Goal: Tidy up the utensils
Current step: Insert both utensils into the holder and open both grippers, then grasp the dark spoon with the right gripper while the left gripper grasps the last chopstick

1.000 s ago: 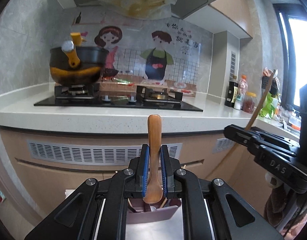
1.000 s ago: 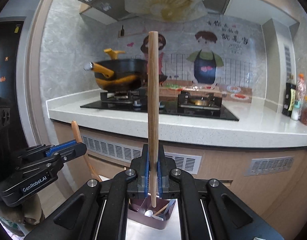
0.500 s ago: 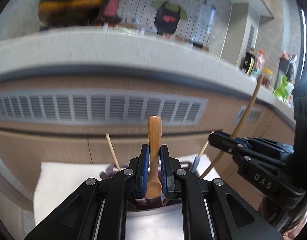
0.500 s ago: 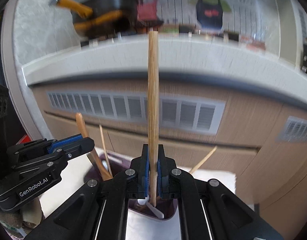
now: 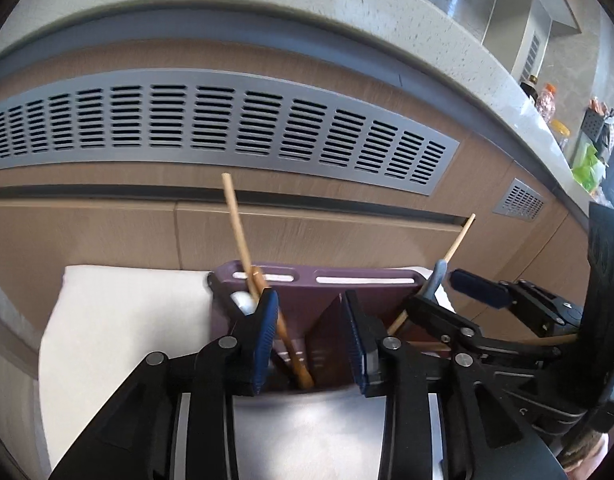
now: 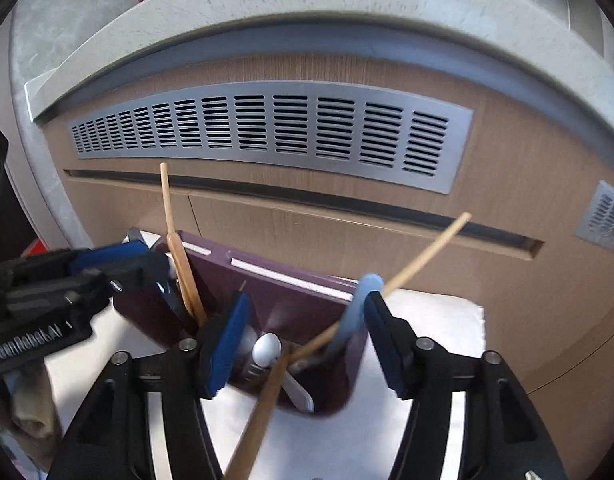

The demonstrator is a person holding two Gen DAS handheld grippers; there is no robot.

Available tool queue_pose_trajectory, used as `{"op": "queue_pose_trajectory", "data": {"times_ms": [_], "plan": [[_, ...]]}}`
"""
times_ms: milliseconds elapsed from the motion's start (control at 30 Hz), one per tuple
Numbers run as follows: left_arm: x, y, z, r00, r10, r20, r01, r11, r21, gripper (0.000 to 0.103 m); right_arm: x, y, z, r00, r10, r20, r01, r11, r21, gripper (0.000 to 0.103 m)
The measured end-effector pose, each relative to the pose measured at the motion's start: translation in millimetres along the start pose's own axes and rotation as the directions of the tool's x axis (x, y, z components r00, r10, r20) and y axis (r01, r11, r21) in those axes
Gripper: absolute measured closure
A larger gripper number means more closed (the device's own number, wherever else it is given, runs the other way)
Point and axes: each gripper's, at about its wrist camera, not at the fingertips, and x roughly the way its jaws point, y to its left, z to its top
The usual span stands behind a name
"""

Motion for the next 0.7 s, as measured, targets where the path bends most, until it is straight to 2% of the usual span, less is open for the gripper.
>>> {"op": "queue_pose_trajectory", "data": {"times_ms": [33,100,233,400,533,633,700], "plan": [[-6,0,-4,1.0,0.01,0.006,-0.01,1.0,0.0,0.062,-5,0,-4,1.0,-0.01,0.009,0.01,1.0,-0.006,0.033],[-16,3,-10,0.999,0.031,0.017,-0.031,1.0,0.0,0.046,-17,2,-10,0.999,-0.03,0.031,0.031,0.999,-0.018,0.021],[-35,2,-39,0.996,0.09,-0.005,-0.089,0.996,0.028,0.044,-52,4,-39,0.99,-0.111,0.085,0.115,0.993,-0.034,0.003],[-46,4,-81,0.986,0.141,-0.084,-0.138,0.99,0.034,0.04,-75,6,-74,0.987,-0.149,0.051,0.152,0.987,-0.06,0.001],[-56,5,-123,0.973,0.174,-0.154,-0.172,0.985,0.025,0.039,-83,3,-109,0.987,-0.16,-0.024,0.158,0.986,-0.046,0.001],[-67,4,-151,0.96,0.199,-0.196,-0.195,0.98,0.04,0.039,-84,-2,-134,0.975,-0.203,-0.092,0.2,0.979,-0.033,0.001],[-74,1,-168,0.954,0.201,-0.22,-0.196,0.98,0.042,0.039,-87,-6,-148,0.977,-0.176,-0.124,0.177,0.984,0.0,0.001]]}}
